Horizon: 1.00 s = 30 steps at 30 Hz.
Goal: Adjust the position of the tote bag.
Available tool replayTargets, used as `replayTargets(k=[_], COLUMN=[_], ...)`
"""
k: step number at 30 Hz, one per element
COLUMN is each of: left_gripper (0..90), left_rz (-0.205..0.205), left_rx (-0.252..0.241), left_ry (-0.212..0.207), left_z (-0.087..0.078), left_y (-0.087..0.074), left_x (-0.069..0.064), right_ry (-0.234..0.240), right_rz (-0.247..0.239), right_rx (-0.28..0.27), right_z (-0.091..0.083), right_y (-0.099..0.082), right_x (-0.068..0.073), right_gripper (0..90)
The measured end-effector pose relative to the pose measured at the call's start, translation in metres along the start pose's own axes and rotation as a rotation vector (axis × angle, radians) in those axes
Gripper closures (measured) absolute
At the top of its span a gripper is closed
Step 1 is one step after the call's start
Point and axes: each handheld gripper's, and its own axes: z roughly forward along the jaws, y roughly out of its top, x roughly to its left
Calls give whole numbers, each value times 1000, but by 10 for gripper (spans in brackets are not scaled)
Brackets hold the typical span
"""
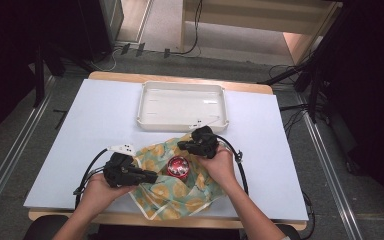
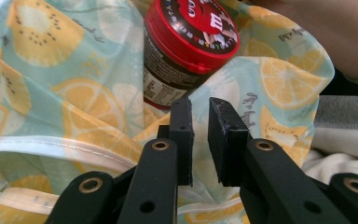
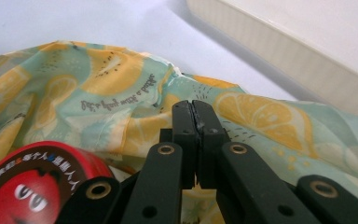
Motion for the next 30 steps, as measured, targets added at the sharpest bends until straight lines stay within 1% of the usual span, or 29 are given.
replayTargets(k=[2, 4, 5, 6, 10, 11, 12, 15, 18, 23, 24, 26, 27, 28, 30], left_gripper=[804, 804, 804, 804, 804, 804, 804, 804, 805, 826, 841, 878, 889, 896, 900], left_rz=[0, -2, -2, 0, 2, 3, 2, -3, 0, 6, 6, 2, 2, 3, 4], left_rx=[1, 0, 0, 1, -2, -1, -1, -3, -11, -13, -9, -2, -2, 9, 21], left_ry=[-2, -3, -3, -2, 0, 2, 1, 4, 1, 2, 2, 3, 3, 5, 5], left_z=[0, 0, 0, 0, 1, 1, 1, 1, 0, 0, 0, 1, 1, 2, 4], left_y=[-1, -1, -1, -1, -2, -2, -2, -2, -2, -2, -2, -2, -2, -3, -4], left_x=[0, 1, 1, 0, -1, -1, -1, -1, -1, -1, -1, -2, -2, -2, -2], right_ry=[4, 4, 4, 8, 9, 12, 11, 15, 11, 12, 14, 11, 11, 14, 6], right_rz=[3, -9, -9, -17, -24, -16, -19, -9, -16, -10, -5, -4, -4, -6, -4], right_rx=[2, -6, -6, -15, -24, -15, -9, 10, 34, 35, 35, 34, 34, 27, 31], right_z=[-1, -7, -7, -12, -19, -21, -21, -22, -20, -13, -7, -2, -2, 4, 9], right_y=[0, -1, -1, -3, -11, -14, -17, -25, -30, -25, -20, -16, -16, -11, -7], right_x=[0, 3, 3, 6, 9, 10, 10, 9, 9, 8, 6, 5, 5, 4, 3], right_gripper=[898, 897, 897, 897, 895, 895, 895, 895, 895, 895, 895, 895, 895, 895, 895])
